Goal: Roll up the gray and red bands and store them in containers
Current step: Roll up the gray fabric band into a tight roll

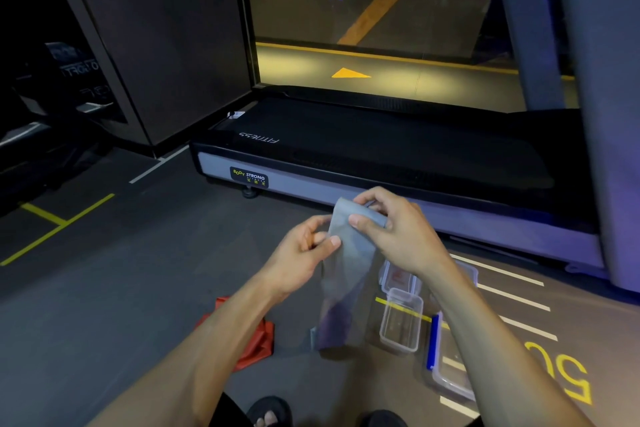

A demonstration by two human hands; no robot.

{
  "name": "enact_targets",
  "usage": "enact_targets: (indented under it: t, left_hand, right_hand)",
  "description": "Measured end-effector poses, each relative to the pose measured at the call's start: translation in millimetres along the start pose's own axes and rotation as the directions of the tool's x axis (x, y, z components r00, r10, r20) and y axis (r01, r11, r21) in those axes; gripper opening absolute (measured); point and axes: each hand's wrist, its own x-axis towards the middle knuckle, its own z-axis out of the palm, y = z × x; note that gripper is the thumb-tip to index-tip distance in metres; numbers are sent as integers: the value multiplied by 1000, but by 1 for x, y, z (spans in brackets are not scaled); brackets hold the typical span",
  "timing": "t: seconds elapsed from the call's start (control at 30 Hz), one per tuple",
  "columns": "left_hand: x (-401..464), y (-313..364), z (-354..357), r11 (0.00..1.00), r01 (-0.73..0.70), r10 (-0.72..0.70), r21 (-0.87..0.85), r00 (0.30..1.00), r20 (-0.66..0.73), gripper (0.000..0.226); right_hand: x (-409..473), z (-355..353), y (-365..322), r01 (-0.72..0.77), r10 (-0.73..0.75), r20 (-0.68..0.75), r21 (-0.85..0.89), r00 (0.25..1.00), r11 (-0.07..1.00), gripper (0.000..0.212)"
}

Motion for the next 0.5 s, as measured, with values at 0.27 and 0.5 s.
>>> enact_targets:
  t: [0.27, 0.5]
  left_hand:
    - [-1, 3, -2, 1000, -3, 3, 1, 999, 48, 40]
    - [4, -6, -3, 995, -64, 64, 70, 998, 6, 35]
  right_hand:
    - [1, 1, 2, -42, 41, 41, 31, 998, 999, 15]
    - [2, 3, 0, -41, 33, 158, 50, 987, 998, 22]
